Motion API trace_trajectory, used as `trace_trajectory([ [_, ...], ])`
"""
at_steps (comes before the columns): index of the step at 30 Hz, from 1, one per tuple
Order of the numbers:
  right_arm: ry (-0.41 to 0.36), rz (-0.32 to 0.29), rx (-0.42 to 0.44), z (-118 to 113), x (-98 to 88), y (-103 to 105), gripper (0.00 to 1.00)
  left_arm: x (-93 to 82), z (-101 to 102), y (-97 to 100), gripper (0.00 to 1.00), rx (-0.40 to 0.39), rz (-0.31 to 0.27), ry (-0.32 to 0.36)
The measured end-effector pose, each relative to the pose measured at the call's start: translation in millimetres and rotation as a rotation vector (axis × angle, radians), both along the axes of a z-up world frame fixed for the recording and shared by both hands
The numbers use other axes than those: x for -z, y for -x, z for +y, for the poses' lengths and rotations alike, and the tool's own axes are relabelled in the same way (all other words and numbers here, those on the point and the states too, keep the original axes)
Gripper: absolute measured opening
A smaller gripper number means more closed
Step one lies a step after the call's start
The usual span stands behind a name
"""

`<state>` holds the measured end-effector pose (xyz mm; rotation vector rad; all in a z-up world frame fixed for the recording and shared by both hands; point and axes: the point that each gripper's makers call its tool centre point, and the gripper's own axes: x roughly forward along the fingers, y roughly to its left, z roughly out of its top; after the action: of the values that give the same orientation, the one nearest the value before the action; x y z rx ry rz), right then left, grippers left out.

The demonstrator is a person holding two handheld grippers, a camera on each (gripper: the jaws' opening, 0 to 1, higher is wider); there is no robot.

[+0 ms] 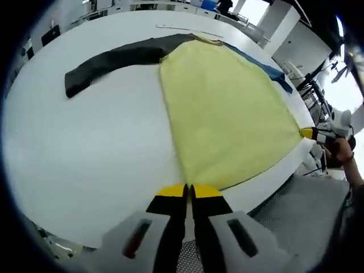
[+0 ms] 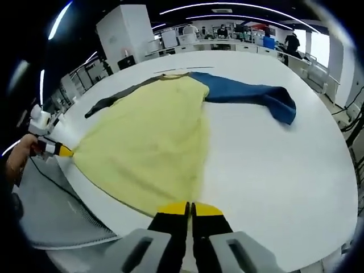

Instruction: Fold the garment on the visible template until the final outline fits inside the template.

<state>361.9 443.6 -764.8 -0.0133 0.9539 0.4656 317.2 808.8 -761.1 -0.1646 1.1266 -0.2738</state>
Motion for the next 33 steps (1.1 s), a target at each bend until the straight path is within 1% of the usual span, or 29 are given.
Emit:
trace_trajectory([
  [3, -0.004, -0.004, 0.001, 0, -3.3, 1, 0.00, -1.8, -1, -1.0, 0.00, 0.004, 0.000, 0.008],
  [5, 0.001, 0.009, -0.003, 1, -1.3, 3, 0.00, 3.3, -1, 0.9, 0.00, 0.007, 0.019, 0.003],
  [8, 0.017, 0.025, -0.004, 1, 2.6, 5, 0.00, 9.7, -1, 4.2, 0.00, 0.004, 0.033, -0.006],
  [11, 0.035, 0.034, -0.009, 1, 7.2, 7, 0.00, 15.0, -4, 8.1, 0.00, 0.024, 0.040, -0.038],
  [13, 0.046, 0.053, -0.014, 0, 11.2, 10, 0.00, 18.4, -3, 9.4, 0.00, 0.030, 0.045, -0.053],
  [17, 0.047, 0.058, -0.015, 0, 11.4, 12, 0.00, 16.5, -1, 9.0, 0.00, 0.032, 0.035, -0.060],
  [20, 0.032, 0.049, -0.023, 1, 10.2, 10, 0.00, 16.3, 0, 9.0, 0.01, 0.026, 0.024, -0.058],
  [22, 0.023, 0.042, -0.012, -1, 8.4, 8, 0.00, 14.9, 1, 9.7, 0.04, 0.023, 0.018, -0.060],
  [23, 0.020, 0.039, -0.003, -3, 7.2, 7, 0.01, 12.3, 1, 9.8, 0.06, 0.023, 0.009, -0.062],
  [24, 0.016, 0.033, 0.009, -5, 5.7, 6, 0.04, 10.4, 1, 9.3, 0.12, 0.021, -0.004, -0.064],
  [26, 0.003, 0.017, 0.030, -8, 2.0, 1, 0.10, 6.5, 2, 7.6, 0.21, 0.018, -0.026, -0.061],
  [27, -0.005, 0.013, 0.044, -10, -0.2, -1, 0.14, 4.1, 2, 5.2, 0.26, 0.019, -0.047, -0.059],
  [29, -0.018, 0.002, 0.058, -12, -4.0, -5, 0.18, -1.5, 2, 1.9, 0.30, 0.012, -0.082, -0.049],
  [30, -0.022, -0.001, 0.067, -13, -5.3, -6, 0.22, -6.0, 0, -2.6, 0.34, 0.017, -0.122, -0.041],
  [31, -0.028, -0.007, 0.074, -13, -7.3, -8, 0.24, -9.0, -1, -5.2, 0.37, 0.018, -0.146, -0.029],
  [32, -0.033, -0.013, 0.078, -14, -8.6, -10, 0.28, -14.5, -3, -9.5, 0.41, 0.000, -0.186, -0.004],
  [33, -0.044, -0.017, 0.079, -13, -10.3, -12, 0.32, -17.6, -5, -11.7, 0.45, -0.002, -0.206, 0.009],
])
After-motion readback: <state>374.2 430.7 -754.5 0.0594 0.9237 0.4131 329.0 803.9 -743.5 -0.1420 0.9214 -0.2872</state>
